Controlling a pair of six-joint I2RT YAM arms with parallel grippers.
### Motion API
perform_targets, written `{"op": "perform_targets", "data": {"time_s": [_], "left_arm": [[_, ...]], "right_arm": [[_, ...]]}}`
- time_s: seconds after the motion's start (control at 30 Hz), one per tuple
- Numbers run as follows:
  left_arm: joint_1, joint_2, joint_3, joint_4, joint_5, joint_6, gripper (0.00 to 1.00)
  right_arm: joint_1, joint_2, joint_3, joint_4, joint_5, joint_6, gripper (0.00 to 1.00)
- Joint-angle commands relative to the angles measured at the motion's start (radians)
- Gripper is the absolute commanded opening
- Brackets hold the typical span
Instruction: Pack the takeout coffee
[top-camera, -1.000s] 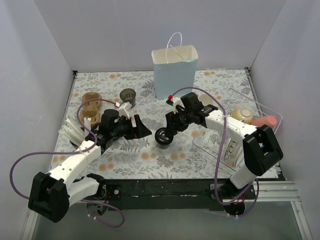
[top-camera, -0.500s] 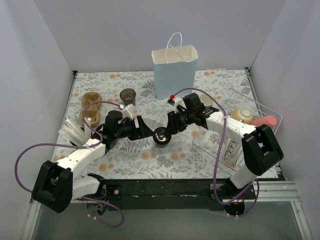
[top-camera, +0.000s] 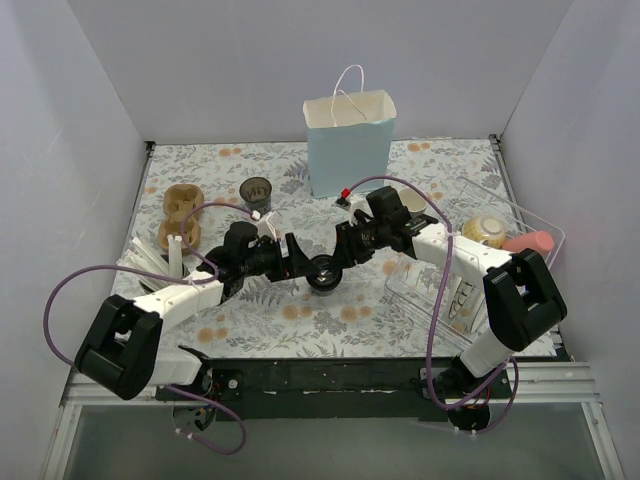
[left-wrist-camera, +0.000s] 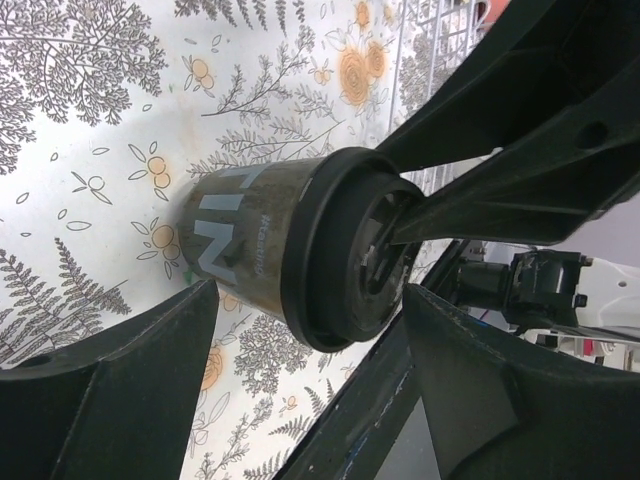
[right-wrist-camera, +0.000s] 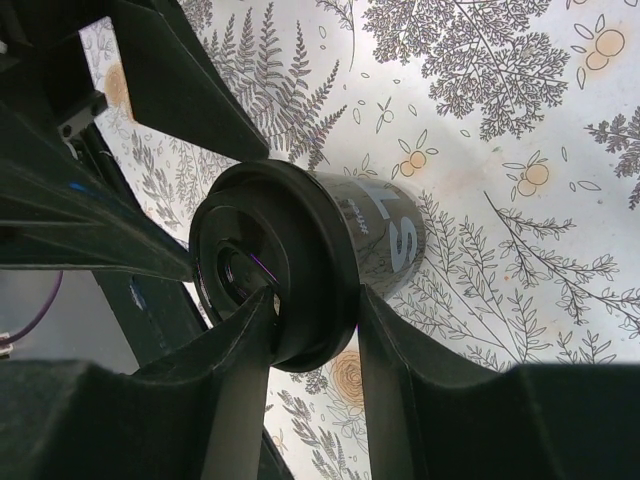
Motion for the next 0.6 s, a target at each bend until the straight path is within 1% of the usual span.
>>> {"op": "perform_targets", "data": {"time_s": [0.0,0.1,0.3,0.47,0.57], "left_arm": [[-0.019,0.042,0.003,0.042,-0.005,0.013,0.72],[-0.041,0.079,0.015,0.042,-0.025,0.026,0.69],[-0.064,0.131,0.02,0.05,-0.066,0.033,0.68],[-0.068,0.137,0.018,0.033,-0.14,0.027,0.58],[-0.067,0.123,0.017,0.006,-0.178,0.032,0.55]], "right_arm": [[-0.004,0.008,-0.015,-0.012,0.034,-0.014,0.44],[-0.005,0.009,-0.011,-0.012,0.035,-0.011,0.44],[-0.007,0.006,-0.012,-0.007,0.037,-0.005,0.43],[-0.012,0.008,-0.001,-0.015,0.034,0.004,0.43],[-0.016,-0.004,0.029,-0.04,0.029,0.009,0.44]]}}
